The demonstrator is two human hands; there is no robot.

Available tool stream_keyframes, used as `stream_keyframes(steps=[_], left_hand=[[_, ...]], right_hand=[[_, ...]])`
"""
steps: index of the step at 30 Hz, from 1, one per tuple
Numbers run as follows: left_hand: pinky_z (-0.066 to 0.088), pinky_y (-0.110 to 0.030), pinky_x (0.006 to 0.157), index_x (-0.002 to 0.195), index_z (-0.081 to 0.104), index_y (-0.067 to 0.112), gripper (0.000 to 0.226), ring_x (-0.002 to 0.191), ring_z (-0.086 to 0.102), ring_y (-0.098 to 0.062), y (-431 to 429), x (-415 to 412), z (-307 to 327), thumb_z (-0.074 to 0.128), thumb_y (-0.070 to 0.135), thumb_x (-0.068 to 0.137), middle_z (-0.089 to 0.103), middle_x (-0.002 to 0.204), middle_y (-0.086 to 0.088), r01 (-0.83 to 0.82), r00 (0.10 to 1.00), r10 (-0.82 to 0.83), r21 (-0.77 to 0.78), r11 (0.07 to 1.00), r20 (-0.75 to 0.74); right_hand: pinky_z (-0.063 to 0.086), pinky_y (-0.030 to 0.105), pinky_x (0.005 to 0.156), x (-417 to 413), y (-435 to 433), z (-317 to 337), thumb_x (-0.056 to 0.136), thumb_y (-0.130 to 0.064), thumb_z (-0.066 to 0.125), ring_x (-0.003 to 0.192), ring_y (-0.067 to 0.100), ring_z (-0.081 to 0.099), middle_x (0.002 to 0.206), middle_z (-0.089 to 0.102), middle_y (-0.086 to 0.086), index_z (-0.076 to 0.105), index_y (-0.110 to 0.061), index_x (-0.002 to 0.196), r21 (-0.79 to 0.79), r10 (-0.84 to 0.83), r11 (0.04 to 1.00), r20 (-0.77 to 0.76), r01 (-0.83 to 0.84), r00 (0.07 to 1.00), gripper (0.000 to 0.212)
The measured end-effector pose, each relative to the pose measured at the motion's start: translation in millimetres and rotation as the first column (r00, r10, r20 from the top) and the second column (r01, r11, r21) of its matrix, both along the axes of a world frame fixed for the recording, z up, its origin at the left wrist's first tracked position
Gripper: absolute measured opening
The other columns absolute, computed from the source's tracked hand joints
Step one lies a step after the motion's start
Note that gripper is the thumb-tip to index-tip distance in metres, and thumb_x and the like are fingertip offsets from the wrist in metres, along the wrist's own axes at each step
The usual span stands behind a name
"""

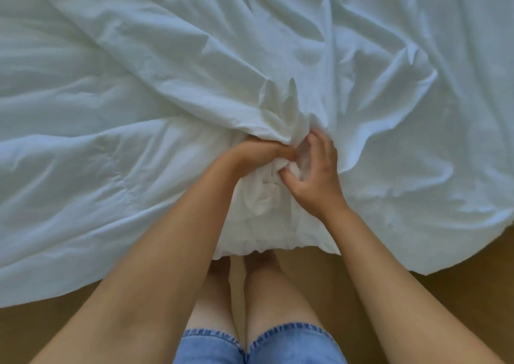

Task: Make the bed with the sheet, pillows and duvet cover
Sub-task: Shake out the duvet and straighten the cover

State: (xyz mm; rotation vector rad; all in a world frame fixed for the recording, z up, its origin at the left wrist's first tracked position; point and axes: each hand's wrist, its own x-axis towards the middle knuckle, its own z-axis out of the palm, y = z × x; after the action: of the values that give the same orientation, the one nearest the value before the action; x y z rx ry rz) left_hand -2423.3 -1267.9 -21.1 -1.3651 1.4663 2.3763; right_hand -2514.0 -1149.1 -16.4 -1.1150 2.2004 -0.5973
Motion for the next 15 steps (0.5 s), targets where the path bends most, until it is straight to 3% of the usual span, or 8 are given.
stream_keyframes(steps=[4,7,9,11,13,15], left_hand=[[0.050,-0.024,0.073,0.078,0.053,0.033,0.032,0.084,0.058,-0.012,6.5,35.6,-0.9,0.066,0.004,0.075,0.057,0.082,0.014,-0.193,0.953,0.250,-0.296,0.936,0.170],[0.045,-0.014,0.058,0.078,0.049,0.032,0.031,0.074,0.053,-0.003,15.8,50.4,-3.1,0.065,0.006,0.078,0.055,0.081,0.013,-0.380,0.867,0.446,-0.286,0.880,0.221],[0.044,-0.009,0.056,0.079,0.049,0.032,0.033,0.074,0.052,0.000,16.2,35.7,-3.8,0.065,0.003,0.079,0.054,0.083,0.013,-0.341,0.903,0.390,-0.253,0.905,0.178],[0.045,-0.010,0.063,0.083,0.049,0.034,0.038,0.079,0.053,0.002,7.2,6.7,1.8,0.067,0.001,0.077,0.055,0.088,0.014,-0.227,0.958,0.259,-0.221,0.948,0.127],[0.049,-0.015,0.066,0.086,0.054,0.030,0.035,0.082,0.059,-0.005,-4.5,-24.8,5.1,0.069,0.001,0.075,0.060,0.090,0.010,-0.188,0.974,0.204,-0.154,0.970,0.095],[0.054,-0.022,0.065,0.089,0.060,0.021,0.028,0.081,0.063,-0.016,-8.8,-52.9,6.2,0.066,-0.003,0.075,0.064,0.086,0.003,-0.258,0.964,0.261,-0.057,0.964,0.053]], right_hand=[[0.019,0.034,0.112,-8.5,12.0,-6.2,0.076,-0.039,0.074,0.135,0.025,0.025,0.146,0.032,0.011,0.036,-0.007,0.140,-0.002,0.109,0.994,-0.153,-0.111,0.982,0.082],[0.018,0.035,0.112,-16.0,13.1,-13.8,0.075,-0.029,0.075,0.134,0.032,0.029,0.145,0.035,0.016,0.038,-0.003,0.140,0.033,0.170,0.985,-0.203,-0.167,0.964,0.079],[0.015,0.032,0.113,-19.7,10.9,-18.4,0.075,-0.019,0.073,0.135,0.032,0.026,0.145,0.033,0.018,0.034,-0.002,0.141,0.002,0.119,0.993,-0.177,-0.121,0.977,0.078],[0.011,0.029,0.113,-26.1,7.0,-19.8,0.076,-0.014,0.067,0.137,0.027,0.018,0.146,0.029,0.018,0.030,0.000,0.143,-0.056,0.033,0.998,-0.120,-0.040,0.992,0.077],[0.011,0.028,0.112,-35.7,3.8,-21.3,0.078,-0.013,0.060,0.137,0.024,0.015,0.147,0.025,0.018,0.027,0.000,0.143,-0.084,-0.036,0.996,-0.068,0.030,0.997,0.074],[0.016,0.029,0.112,-46.1,-0.3,-22.9,0.081,-0.009,0.058,0.137,0.026,0.020,0.147,0.026,0.016,0.029,-0.002,0.142,-0.072,-0.103,0.992,0.002,0.103,0.995,0.068]])
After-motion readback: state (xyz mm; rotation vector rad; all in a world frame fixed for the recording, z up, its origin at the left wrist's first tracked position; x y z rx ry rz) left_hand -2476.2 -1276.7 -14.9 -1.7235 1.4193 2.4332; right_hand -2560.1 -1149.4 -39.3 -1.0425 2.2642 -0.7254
